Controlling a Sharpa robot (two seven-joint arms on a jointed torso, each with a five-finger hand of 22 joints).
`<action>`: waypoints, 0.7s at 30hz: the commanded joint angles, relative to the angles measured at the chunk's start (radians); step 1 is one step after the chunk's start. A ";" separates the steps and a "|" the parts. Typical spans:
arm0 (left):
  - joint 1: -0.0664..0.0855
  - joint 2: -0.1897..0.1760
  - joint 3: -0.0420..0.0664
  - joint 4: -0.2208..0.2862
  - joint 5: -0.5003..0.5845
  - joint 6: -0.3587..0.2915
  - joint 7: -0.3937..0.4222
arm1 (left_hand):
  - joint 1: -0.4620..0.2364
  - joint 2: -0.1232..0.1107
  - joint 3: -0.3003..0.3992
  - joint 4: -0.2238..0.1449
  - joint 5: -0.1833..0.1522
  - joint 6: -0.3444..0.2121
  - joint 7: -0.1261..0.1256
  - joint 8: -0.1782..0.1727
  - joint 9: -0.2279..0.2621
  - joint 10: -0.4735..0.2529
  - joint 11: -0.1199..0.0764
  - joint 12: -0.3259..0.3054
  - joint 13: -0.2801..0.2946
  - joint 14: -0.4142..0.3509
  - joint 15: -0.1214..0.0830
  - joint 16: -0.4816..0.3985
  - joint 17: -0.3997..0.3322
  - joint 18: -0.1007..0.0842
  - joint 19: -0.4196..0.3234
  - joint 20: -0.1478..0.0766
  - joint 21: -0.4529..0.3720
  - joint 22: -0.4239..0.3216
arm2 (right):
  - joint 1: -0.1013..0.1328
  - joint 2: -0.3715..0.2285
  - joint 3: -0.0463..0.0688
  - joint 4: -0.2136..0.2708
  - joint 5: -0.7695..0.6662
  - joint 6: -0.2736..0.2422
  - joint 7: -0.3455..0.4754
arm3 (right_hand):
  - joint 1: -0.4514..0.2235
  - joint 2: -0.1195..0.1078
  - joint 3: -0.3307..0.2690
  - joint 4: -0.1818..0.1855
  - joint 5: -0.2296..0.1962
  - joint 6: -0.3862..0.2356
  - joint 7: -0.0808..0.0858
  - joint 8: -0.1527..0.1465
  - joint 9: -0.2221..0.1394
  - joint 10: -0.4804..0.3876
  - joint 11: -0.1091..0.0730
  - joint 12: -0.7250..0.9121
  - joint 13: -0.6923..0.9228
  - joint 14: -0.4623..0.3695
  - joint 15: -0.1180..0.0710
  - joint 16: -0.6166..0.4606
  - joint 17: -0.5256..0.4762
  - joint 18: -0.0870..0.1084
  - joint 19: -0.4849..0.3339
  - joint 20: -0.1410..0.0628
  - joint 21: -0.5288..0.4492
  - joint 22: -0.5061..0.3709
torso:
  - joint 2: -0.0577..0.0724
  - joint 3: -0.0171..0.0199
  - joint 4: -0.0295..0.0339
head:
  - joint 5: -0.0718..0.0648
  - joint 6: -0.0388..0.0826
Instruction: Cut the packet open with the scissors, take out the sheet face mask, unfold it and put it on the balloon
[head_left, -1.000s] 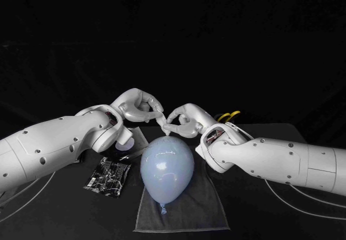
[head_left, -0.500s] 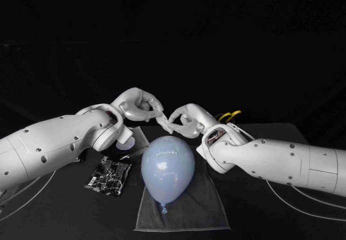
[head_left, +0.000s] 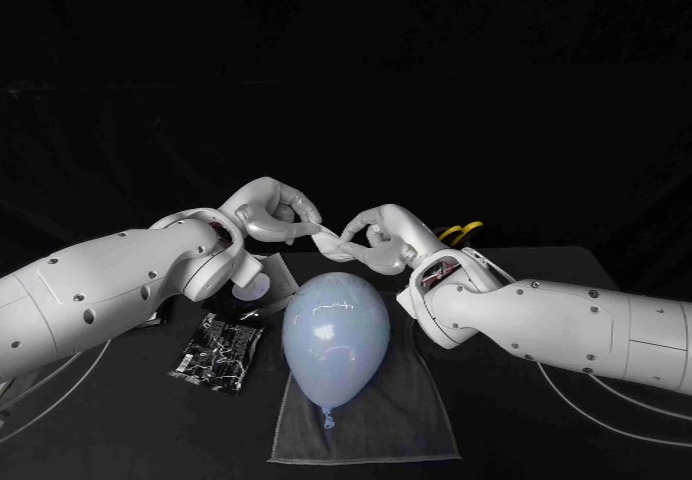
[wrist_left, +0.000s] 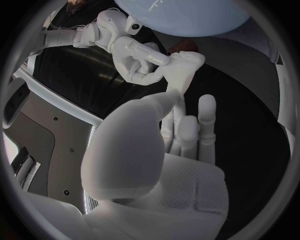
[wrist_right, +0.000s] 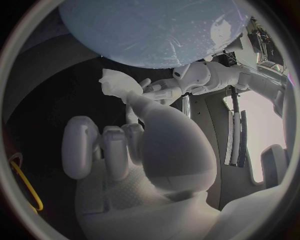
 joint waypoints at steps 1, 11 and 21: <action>0.001 0.005 -0.001 -0.008 0.012 0.021 -0.042 | -0.008 0.007 0.005 -0.002 0.007 -0.005 0.000 0.004 0.002 -0.001 -0.001 0.003 0.001 0.004 0.004 -0.001 -0.001 0.019 -0.008 0.001 0.005 -0.002 | 0.000 -0.007 0.001 0.003 0.011 -0.019 0.031 | -0.008 -0.001 0.007 0.001 0.002 0.005 -0.003 0.005 0.008 0.049 -0.003 0.004 0.194 0.104 -0.005 0.007 0.263 -0.007 0.027 -0.005 0.005 0.203 | 0.000 -0.0011 -0.0008 | -0.001 0.000; 0.001 0.007 -0.004 -0.022 0.055 0.009 -0.105 | -0.019 0.006 0.013 -0.008 0.007 -0.006 0.001 0.006 0.005 -0.001 -0.001 0.004 0.001 0.004 0.005 -0.001 0.000 0.019 -0.010 0.002 0.006 -0.001 | 0.000 -0.025 0.001 0.007 -0.019 0.045 0.053 | -0.016 -0.008 0.013 -0.003 0.002 0.002 -0.004 0.008 0.010 0.046 -0.003 -0.003 0.190 0.104 -0.006 0.007 0.263 -0.006 0.025 -0.005 0.000 0.201 | -0.001 -0.0009 0.0003 | 0.001 -0.002; 0.001 0.010 -0.005 -0.027 0.146 0.008 -0.176 | -0.040 0.004 0.031 -0.019 0.007 -0.008 0.002 0.009 0.010 -0.002 0.000 0.006 0.000 0.005 0.005 0.000 0.003 0.019 -0.011 0.002 0.007 0.000 | 0.001 -0.029 0.001 0.008 -0.186 0.186 0.030 | -0.018 -0.013 0.018 -0.008 0.002 0.000 -0.004 0.010 0.012 0.049 -0.004 0.002 0.193 0.104 -0.006 0.007 0.263 -0.006 0.025 -0.005 0.001 0.202 | -0.001 -0.0003 0.0005 | 0.003 0.000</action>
